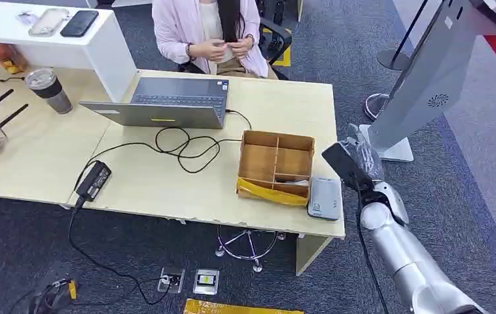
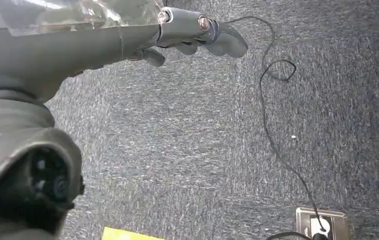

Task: Pass the card to the sensor for recognition and then transmit it.

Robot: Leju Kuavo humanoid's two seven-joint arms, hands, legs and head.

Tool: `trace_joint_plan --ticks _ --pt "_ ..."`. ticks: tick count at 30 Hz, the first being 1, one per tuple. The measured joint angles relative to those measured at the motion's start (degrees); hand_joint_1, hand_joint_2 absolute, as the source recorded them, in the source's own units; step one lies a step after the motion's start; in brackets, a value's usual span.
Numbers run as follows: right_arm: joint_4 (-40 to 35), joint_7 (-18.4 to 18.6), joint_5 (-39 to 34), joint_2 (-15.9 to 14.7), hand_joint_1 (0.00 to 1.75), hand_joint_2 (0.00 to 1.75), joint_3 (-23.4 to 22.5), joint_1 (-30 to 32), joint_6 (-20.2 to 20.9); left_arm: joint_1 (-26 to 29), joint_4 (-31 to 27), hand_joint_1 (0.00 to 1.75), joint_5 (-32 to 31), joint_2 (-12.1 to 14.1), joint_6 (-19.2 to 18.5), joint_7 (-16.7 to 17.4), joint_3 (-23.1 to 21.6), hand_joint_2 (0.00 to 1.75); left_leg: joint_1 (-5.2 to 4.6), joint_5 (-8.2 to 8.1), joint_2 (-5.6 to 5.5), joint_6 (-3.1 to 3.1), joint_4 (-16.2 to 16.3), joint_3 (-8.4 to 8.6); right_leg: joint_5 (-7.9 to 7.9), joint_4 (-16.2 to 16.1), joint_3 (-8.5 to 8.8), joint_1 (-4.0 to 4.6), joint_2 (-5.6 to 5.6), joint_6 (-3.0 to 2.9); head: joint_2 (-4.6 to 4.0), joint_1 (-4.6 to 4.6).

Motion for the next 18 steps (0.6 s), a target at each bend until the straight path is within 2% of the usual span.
trace_joint_plan --ticks 5,18 --pt "-0.5 0.6 1.0 -1.3 1.75 1.75 -0.3 1.1 -0.5 0.0 0.0 0.00 -0.1 0.0 -0.1 0.0 0.0 0.00 0.01 0.00 0.00 0.00 0.0 0.01 0.00 0.0 0.00 0.01 0.00 0.00 0.00 0.02" --pt "0.8 -1.7 1.4 -4.1 1.75 1.75 -2.5 3.0 0.4 0.0 0.0 0.00 0.1 0.0 -0.1 0.0 0.0 0.00 0.00 0.00 0.01 0.00 0.0 0.00 0.00 0.0 0.00 0.00 0.00 0.00 0.00 0.00"
